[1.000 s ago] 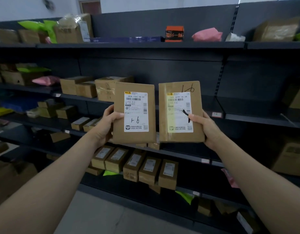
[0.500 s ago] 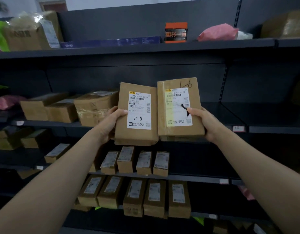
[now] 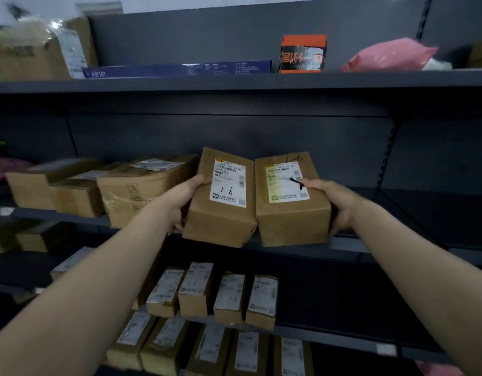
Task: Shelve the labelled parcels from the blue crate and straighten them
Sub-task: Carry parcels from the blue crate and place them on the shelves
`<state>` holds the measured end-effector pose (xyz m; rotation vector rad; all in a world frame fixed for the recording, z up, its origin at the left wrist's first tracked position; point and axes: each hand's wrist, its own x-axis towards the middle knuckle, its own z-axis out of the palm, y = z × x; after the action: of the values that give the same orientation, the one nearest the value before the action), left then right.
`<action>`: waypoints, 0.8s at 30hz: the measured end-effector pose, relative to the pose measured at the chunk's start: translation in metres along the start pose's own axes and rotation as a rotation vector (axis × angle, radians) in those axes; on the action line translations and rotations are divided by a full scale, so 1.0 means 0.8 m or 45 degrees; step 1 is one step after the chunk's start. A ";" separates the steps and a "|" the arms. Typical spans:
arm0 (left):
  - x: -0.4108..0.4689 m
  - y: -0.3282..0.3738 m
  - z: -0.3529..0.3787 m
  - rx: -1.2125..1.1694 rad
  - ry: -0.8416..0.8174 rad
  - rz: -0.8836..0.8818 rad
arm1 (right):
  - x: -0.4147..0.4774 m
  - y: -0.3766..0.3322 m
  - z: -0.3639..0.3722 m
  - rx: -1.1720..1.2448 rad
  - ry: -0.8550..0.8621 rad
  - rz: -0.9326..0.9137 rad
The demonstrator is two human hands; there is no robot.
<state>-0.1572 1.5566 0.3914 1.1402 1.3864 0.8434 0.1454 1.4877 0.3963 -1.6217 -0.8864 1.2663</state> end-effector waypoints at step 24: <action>0.043 0.080 0.017 0.797 0.146 0.936 | 0.007 -0.049 0.070 -0.572 0.738 -0.536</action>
<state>-0.1308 1.6058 0.4398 2.1945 1.3687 1.0125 0.0916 1.5182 0.4253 -1.8700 -1.0987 0.2809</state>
